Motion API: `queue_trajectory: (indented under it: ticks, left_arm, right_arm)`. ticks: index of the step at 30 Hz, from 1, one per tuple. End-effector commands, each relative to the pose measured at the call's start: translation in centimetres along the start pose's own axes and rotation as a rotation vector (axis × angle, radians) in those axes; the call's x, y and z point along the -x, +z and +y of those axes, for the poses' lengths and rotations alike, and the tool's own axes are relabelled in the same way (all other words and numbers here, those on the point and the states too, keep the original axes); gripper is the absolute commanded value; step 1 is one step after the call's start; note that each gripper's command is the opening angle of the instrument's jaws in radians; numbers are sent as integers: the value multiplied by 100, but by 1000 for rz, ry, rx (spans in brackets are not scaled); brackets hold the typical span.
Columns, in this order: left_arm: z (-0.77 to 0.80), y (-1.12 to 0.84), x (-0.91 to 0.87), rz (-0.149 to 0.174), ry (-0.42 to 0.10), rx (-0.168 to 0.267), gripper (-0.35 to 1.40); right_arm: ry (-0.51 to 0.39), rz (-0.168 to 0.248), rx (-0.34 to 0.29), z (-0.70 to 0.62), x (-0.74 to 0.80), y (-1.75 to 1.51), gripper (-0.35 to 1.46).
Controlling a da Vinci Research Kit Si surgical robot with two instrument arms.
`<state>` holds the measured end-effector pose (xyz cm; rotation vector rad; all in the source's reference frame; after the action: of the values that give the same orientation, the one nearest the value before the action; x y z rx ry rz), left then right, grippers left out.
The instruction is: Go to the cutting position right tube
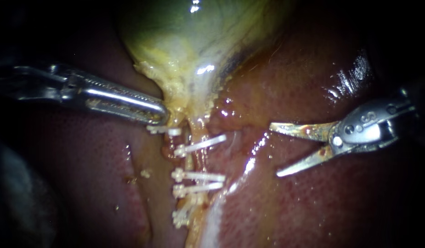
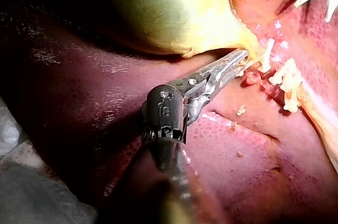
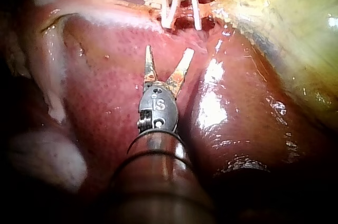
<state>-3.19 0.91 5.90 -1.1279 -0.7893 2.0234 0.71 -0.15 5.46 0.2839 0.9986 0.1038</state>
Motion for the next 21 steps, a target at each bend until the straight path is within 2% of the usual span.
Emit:
queue_trajectory:
  ticks: [1,4,7,15,20,21]
  left_arm:
    - [0,0,0,0,0,0,-35]
    - [0,-5,-1,-1,0,4,-35]
    - [1,-19,-5,-4,-2,12,-35]
    - [3,-77,-32,22,-28,-21,-35]
    - [3,-78,-33,28,-24,-26,-35]
    - [3,-77,-32,28,-24,-27,-35]
  right_arm:
    - [0,0,0,-1,0,1,143]
    - [0,0,0,-1,0,1,143]
    - [0,0,0,-1,0,1,143]
    - [0,0,0,-1,-1,1,143]
    - [2,1,0,-1,-4,6,143]
    - [26,3,-3,-1,-5,8,143]
